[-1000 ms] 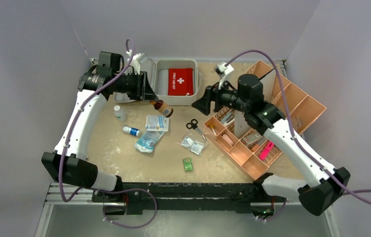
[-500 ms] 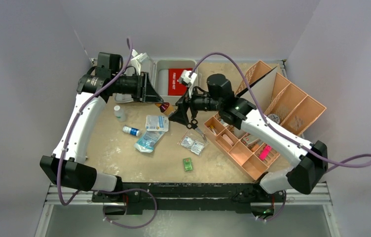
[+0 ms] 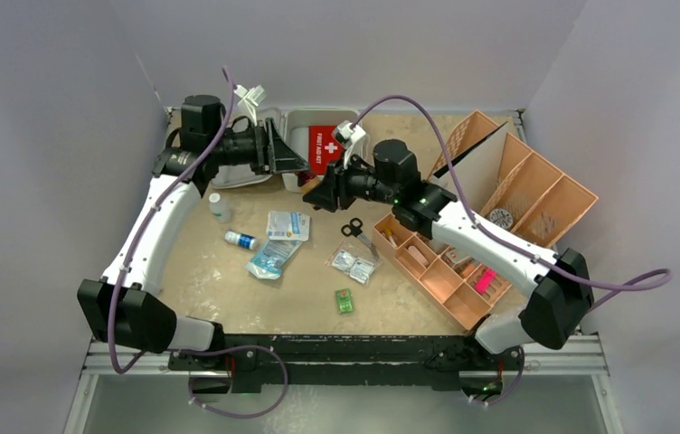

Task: Organize the medicine kit
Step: Place the pill bottle in the medicine box.

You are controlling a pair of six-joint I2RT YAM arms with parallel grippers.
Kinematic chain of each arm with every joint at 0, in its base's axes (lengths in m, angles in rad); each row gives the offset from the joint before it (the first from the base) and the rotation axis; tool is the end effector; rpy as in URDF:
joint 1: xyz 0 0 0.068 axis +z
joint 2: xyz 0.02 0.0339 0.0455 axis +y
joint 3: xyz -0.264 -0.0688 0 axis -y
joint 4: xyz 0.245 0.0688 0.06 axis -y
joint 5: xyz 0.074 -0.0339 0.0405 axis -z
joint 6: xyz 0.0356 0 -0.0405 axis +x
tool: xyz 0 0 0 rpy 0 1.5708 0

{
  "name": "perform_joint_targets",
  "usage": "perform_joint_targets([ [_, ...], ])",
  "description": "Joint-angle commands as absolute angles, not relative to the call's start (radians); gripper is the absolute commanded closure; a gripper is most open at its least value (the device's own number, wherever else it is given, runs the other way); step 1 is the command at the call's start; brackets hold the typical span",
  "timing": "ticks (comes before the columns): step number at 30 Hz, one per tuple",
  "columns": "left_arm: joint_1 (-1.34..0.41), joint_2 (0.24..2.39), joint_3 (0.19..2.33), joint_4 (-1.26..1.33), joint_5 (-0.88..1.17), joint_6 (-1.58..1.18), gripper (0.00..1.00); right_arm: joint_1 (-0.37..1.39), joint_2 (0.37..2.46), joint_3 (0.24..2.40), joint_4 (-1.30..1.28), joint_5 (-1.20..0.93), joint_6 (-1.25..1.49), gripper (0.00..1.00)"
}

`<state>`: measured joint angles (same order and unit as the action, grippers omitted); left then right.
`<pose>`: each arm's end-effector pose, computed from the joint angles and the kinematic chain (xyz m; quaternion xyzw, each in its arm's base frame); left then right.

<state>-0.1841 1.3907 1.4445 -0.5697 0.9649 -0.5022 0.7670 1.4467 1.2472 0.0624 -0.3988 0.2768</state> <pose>0.2858 -0.0830 0.3998 0.1093 0.7928 -0.5275 0.2850 0.2389 0.2495 0.3711 -0.3056 0.6853 0.4505 0.4838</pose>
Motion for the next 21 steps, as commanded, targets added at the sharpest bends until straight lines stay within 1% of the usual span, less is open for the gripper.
perform_joint_targets([
  [1,-0.191,1.32,1.34,-0.251,0.902,-0.703,0.5,0.772,1.46,1.214,0.296,-0.25,0.558,0.89],
  [3,-0.193,1.307,1.298,-0.207,0.846,-0.724,0.47,0.772,1.466,1.195,0.386,-0.212,0.603,0.89],
  [6,-0.201,1.309,1.243,-0.116,0.835,-0.775,0.45,0.772,1.488,1.199,0.443,-0.199,0.643,0.9],
  [7,-0.204,1.312,1.227,-0.087,0.837,-0.794,0.45,0.772,1.494,1.206,0.445,-0.198,0.648,0.9],
  [9,-0.214,1.316,1.206,-0.052,0.839,-0.816,0.49,0.772,1.5,1.214,0.446,-0.185,0.652,0.9],
  [10,-0.219,1.319,1.203,-0.05,0.836,-0.817,0.53,0.772,1.501,1.215,0.445,-0.173,0.652,0.9],
  [13,-0.225,1.326,1.211,-0.099,0.803,-0.79,0.8,0.772,1.504,1.217,0.432,-0.151,0.644,0.9],
  [14,-0.225,1.327,1.216,-0.114,0.783,-0.775,0.86,0.772,1.506,1.219,0.42,-0.15,0.64,0.87],
  [16,-0.225,1.333,1.229,-0.136,0.744,-0.741,0.97,0.772,1.504,1.213,0.393,-0.15,0.634,0.79],
  [17,-0.225,1.345,1.239,-0.145,0.724,-0.723,1.0,0.772,1.496,1.201,0.382,-0.15,0.631,0.74],
  [19,-0.225,1.379,1.279,-0.172,0.686,-0.671,1.0,0.772,1.463,1.164,0.352,-0.185,0.602,0.61],
  [20,-0.225,1.408,1.316,-0.196,0.659,-0.633,1.0,0.771,1.442,1.153,0.337,-0.239,0.571,0.54],
  [21,-0.225,1.44,1.354,-0.238,0.617,-0.595,1.0,0.767,1.42,1.163,0.281,-0.27,0.513,0.45],
])
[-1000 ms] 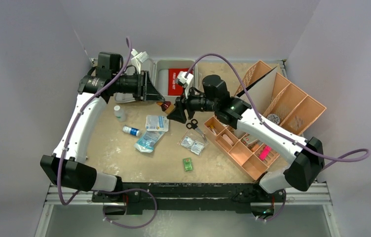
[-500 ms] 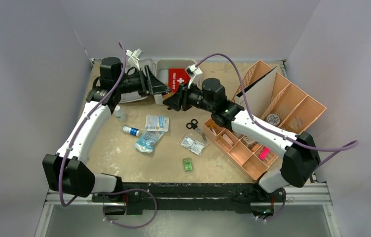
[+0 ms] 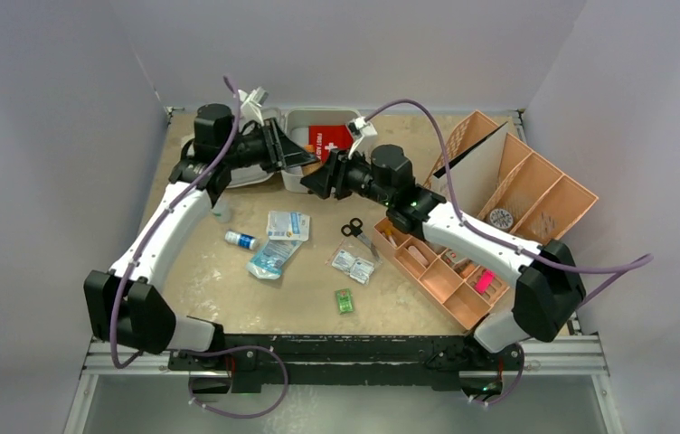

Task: Organize the medicine kit
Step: Place the pill bottle in the medicine box.

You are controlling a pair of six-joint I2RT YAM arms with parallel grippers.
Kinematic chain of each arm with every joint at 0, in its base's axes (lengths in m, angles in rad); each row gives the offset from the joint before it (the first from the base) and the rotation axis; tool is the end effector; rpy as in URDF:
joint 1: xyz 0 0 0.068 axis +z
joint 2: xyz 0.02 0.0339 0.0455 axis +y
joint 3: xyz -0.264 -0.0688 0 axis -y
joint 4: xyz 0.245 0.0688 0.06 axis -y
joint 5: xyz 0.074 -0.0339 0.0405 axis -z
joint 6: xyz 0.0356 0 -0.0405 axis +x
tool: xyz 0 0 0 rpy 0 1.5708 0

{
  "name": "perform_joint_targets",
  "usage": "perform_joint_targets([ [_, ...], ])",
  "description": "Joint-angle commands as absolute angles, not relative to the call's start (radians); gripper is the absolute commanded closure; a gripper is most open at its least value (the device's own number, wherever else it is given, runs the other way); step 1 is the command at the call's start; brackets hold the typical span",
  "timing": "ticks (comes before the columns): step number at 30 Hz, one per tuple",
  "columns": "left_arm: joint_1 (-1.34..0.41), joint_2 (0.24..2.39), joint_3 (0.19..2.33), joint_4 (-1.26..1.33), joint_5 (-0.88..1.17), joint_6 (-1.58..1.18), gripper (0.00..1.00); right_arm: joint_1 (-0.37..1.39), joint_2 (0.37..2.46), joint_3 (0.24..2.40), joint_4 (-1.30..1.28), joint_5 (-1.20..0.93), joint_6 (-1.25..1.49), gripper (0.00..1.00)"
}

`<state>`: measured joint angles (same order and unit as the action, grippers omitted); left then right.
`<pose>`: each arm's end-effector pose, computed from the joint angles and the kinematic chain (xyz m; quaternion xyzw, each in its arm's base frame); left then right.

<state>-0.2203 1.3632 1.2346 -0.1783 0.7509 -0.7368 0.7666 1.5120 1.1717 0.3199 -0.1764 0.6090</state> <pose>0.2988 -0.0918 0.3697 0.0177 0.7811 -0.5157 0.3516 0.2582 0.2573 0.3496 -0.1175 0.7044 0.4912 0.4987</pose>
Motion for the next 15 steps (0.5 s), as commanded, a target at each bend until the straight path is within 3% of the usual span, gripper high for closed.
perform_joint_targets([
  [1,-0.225,1.474,1.391,-0.252,0.585,-0.571,1.0,0.766,1.396,1.192,0.186,-0.255,0.439,0.36],
  [5,-0.225,1.621,1.499,-0.25,0.474,-0.5,1.0,0.767,1.325,1.276,-0.06,-0.2,0.333,0.03],
  [15,-0.229,2.006,1.832,-0.276,0.289,-0.323,1.0,0.768,1.187,1.256,-0.236,-0.075,0.364,0.01],
])
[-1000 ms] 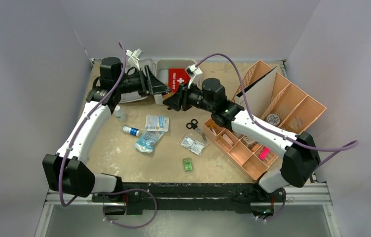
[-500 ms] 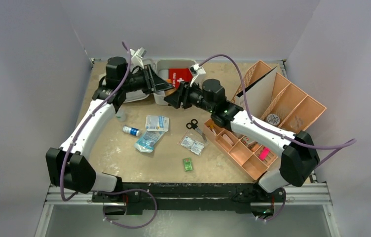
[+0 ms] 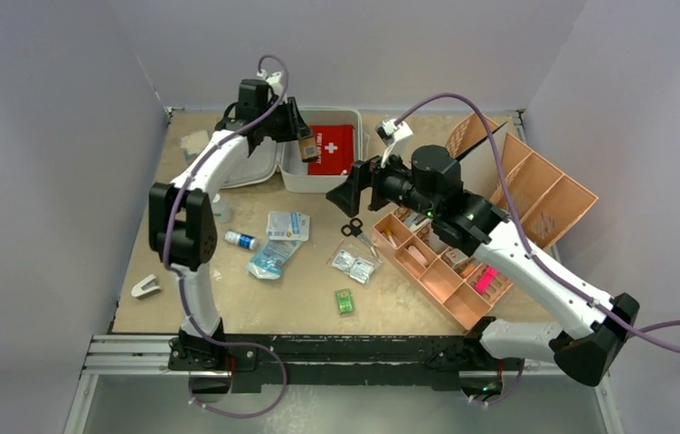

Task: Organize the medicine kit
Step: Place the pill bottle in the medicine box.

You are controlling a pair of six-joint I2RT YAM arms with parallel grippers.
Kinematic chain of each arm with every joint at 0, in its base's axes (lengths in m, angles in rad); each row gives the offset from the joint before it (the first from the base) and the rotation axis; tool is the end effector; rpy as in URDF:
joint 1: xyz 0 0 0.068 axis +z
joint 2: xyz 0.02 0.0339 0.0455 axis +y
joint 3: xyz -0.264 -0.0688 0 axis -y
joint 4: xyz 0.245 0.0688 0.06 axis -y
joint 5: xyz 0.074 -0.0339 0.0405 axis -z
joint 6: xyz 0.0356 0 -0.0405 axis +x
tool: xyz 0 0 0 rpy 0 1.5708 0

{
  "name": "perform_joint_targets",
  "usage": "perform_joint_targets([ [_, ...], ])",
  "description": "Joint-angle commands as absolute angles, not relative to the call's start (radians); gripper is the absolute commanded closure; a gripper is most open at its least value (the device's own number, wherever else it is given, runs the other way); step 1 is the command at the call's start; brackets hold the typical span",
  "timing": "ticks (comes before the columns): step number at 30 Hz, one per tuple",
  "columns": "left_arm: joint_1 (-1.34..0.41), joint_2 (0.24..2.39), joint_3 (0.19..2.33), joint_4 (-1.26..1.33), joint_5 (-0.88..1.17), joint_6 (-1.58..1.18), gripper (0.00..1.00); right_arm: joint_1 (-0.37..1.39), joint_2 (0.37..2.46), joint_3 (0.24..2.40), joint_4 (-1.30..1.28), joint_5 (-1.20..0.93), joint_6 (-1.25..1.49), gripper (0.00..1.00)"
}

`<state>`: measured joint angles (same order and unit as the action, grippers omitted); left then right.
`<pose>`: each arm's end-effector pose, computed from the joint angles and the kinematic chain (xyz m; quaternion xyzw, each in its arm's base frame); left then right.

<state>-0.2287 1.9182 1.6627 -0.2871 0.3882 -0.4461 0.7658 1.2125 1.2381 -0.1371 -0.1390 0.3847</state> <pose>0.4388 -0.1160 0.3026 0.0016 0.8596 -0.3182 0.3997 0.1980 0.1972 0.4148 -0.1863 0.7214 0.4052 0.5298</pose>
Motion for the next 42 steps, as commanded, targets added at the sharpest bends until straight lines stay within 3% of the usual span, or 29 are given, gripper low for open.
perform_joint_targets([
  [1,-0.233,2.042,1.874,-0.291,0.272,-0.297,1.0,0.768,1.178,1.256,-0.243,-0.072,0.364,0.01],
  [13,-0.244,2.329,2.073,-0.242,0.052,-0.136,1.0,0.767,1.189,1.338,-0.318,-0.026,0.339,0.01],
  [23,-0.244,2.439,2.152,-0.231,0.041,-0.12,0.66,0.768,1.189,1.344,-0.293,0.031,0.339,0.01],
  [32,-0.244,2.377,2.162,-0.271,0.072,-0.106,0.52,0.768,1.162,1.329,-0.276,0.038,0.335,0.01],
  [42,-0.245,2.053,2.003,-0.396,0.218,-0.14,0.5,0.768,1.09,1.254,-0.262,0.023,0.336,0.01],
])
